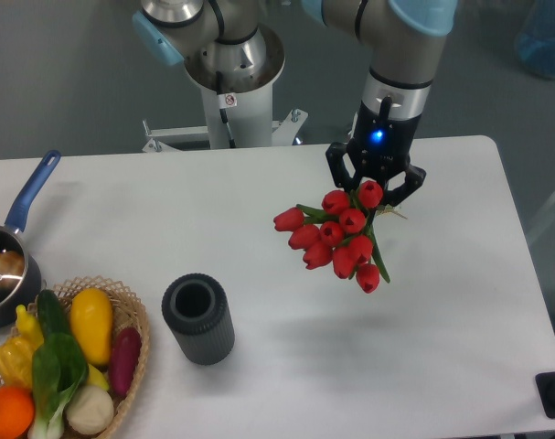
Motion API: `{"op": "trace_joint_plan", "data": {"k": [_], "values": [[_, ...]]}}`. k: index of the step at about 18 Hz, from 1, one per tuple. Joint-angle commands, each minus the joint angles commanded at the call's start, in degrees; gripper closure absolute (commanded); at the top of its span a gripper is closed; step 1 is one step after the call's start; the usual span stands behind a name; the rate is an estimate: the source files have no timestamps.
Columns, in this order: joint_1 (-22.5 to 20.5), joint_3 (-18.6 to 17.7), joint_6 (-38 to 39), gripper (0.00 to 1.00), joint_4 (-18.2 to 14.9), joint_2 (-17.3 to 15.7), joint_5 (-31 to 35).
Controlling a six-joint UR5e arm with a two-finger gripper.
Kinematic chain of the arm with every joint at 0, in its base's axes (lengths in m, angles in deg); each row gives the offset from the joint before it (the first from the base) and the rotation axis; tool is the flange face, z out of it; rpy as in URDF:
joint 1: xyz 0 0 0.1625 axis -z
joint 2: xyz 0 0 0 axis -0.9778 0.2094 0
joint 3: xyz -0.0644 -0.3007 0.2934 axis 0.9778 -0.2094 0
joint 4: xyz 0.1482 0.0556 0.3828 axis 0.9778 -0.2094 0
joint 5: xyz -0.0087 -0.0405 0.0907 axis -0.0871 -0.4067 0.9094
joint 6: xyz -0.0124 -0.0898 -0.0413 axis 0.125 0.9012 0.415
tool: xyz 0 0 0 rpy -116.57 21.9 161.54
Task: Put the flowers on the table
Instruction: 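Lower the held tulips toward the table surface beside the black vase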
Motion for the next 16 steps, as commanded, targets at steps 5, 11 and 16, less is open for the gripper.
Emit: {"op": "trace_joint_plan", "data": {"k": [5,11,16], "values": [[3.2,0.0,-0.1,0.64,-0.2,1.2,7.3],[3.4,-0.2,0.0,0.64,-0.2,2.1,7.7],[4.2,-0.7,-0.1,0.64,-0.8,2.3,10.1]]}}
